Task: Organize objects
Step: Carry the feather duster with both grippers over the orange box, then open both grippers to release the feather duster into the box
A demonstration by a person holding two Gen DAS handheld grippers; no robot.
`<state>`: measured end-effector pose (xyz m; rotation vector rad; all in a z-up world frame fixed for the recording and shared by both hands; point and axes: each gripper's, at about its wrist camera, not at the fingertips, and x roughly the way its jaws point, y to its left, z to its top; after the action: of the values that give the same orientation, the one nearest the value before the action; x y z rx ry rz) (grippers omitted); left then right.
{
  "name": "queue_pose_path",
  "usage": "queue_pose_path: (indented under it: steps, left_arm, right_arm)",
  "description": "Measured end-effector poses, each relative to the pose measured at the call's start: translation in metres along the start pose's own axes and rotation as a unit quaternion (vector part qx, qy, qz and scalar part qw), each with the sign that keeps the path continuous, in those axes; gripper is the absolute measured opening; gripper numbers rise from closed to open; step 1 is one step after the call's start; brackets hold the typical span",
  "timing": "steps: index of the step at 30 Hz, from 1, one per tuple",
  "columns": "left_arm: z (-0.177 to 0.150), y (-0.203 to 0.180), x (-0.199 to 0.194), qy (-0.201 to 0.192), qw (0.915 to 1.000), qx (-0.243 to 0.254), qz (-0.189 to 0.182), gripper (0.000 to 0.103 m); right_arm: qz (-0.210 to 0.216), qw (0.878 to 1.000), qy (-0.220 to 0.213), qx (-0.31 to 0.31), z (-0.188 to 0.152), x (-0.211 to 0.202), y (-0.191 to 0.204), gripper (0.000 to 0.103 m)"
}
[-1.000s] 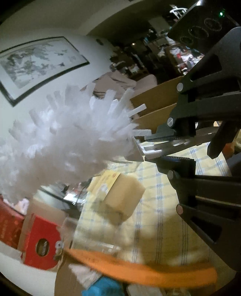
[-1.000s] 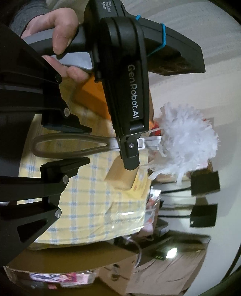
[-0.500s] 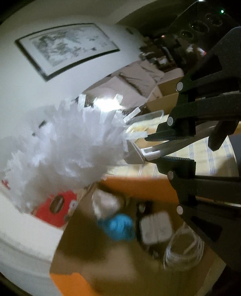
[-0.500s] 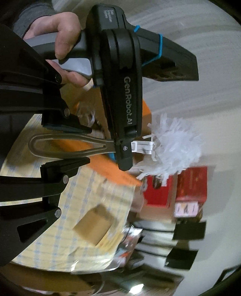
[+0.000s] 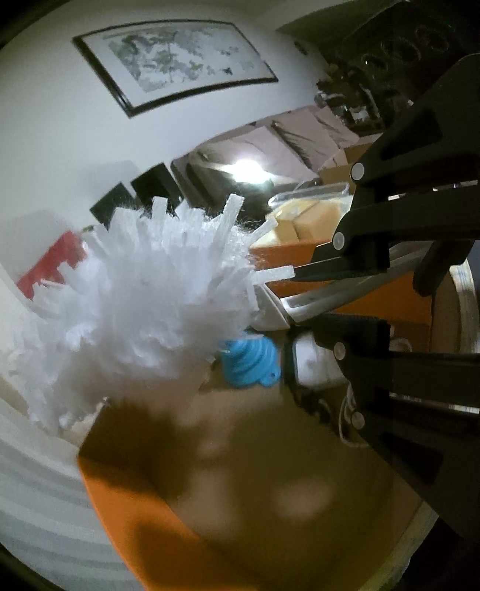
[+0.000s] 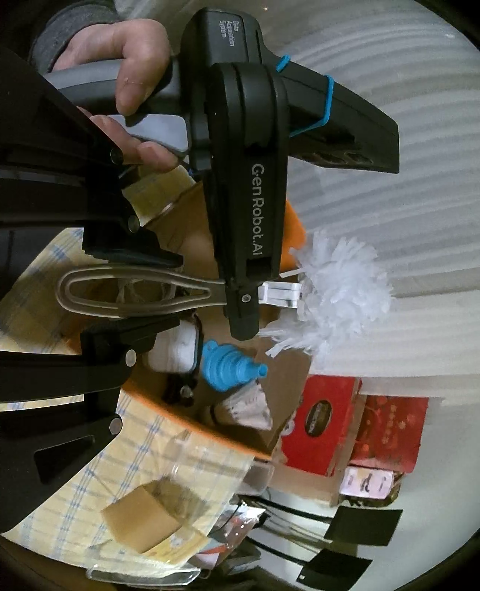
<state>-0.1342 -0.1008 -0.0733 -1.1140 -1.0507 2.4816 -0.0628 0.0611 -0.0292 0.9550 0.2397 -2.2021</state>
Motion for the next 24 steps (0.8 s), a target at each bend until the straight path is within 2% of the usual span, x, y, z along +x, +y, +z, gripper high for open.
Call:
queue_pose_path:
  steps: [5, 11, 14, 16, 21, 24]
  left_arm:
    - [-0.002, 0.02, 0.009, 0.017, 0.9995, -0.022, 0.014, 0.016]
    - [-0.006, 0.019, 0.014, 0.019, 0.9991, -0.01, 0.036, 0.018]
    - [-0.009, 0.022, 0.012, 0.027, 0.9987, -0.012, 0.042, 0.025]
    - [-0.009, 0.019, 0.009, 0.026, 0.9987, -0.011, 0.043, 0.038]
    - [-0.007, 0.016, -0.01, -0.001, 0.9986, -0.005, 0.053, 0.059]
    - [-0.003, 0.02, -0.021, -0.008, 0.9984, 0.002, 0.056, 0.061]
  right_arm:
    - [-0.005, 1.0, 0.011, -0.003, 0.002, 0.012, 0.0, 0.024]
    - [-0.006, 1.0, 0.018, 0.004, 0.006, 0.02, -0.006, 0.024]
    - [-0.004, 1.0, 0.017, 0.011, 0.008, 0.022, -0.011, 0.023]
    - [-0.001, 1.0, 0.018, 0.017, 0.009, 0.024, -0.014, 0.019]
    - [-0.004, 0.999, 0.029, 0.033, 0.005, 0.034, -0.023, 0.019]
    - [0.006, 0.999, 0.026, 0.048, 0.001, 0.034, -0.028, 0.018]
